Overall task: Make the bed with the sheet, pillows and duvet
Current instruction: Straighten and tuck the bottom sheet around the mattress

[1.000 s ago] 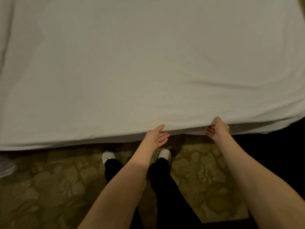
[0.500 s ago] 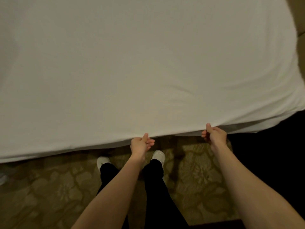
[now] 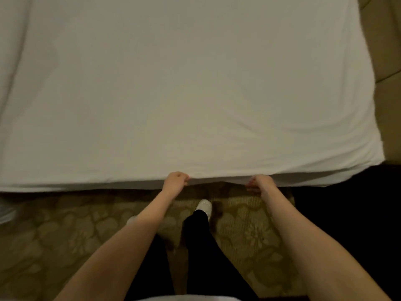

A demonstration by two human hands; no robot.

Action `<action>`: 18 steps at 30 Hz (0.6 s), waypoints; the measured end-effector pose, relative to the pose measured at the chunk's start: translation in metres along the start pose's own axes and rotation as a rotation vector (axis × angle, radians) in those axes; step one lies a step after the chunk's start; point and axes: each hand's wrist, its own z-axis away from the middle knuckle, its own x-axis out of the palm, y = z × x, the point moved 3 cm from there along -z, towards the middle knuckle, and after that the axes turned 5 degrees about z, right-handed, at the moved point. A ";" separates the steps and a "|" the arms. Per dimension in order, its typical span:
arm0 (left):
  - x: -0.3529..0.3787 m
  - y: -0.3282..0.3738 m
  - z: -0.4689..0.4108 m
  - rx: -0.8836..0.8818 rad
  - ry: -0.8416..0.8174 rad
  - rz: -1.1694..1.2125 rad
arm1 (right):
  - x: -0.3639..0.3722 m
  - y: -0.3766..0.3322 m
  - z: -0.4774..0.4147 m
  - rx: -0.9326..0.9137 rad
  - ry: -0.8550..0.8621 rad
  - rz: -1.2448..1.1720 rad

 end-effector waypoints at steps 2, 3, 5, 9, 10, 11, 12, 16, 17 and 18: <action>-0.025 0.004 0.009 0.018 0.012 0.108 | 0.023 -0.015 0.025 -0.037 -0.073 0.087; -0.040 0.005 0.014 0.027 0.024 0.154 | 0.037 -0.022 0.038 -0.059 -0.109 0.130; -0.072 0.003 0.026 0.056 0.068 0.243 | 0.067 -0.036 0.062 -0.116 -0.164 0.190; -0.149 -0.015 0.058 0.106 0.168 0.423 | 0.145 -0.059 0.112 -0.263 -0.248 0.336; -0.170 -0.024 0.065 0.111 0.191 0.460 | 0.167 -0.061 0.126 -0.293 -0.268 0.371; -0.193 -0.034 0.071 0.114 0.215 0.495 | 0.190 -0.062 0.139 -0.320 -0.289 0.403; -0.216 -0.045 0.077 0.119 0.243 0.532 | 0.214 -0.062 0.154 -0.343 -0.309 0.429; -0.307 -0.091 0.107 0.120 0.350 0.669 | 0.309 -0.051 0.219 -0.411 -0.379 0.534; -0.329 -0.103 0.114 0.119 0.367 0.694 | 0.332 -0.046 0.236 -0.426 -0.399 0.557; -0.349 -0.115 0.119 0.117 0.382 0.719 | 0.355 -0.042 0.252 -0.441 -0.421 0.569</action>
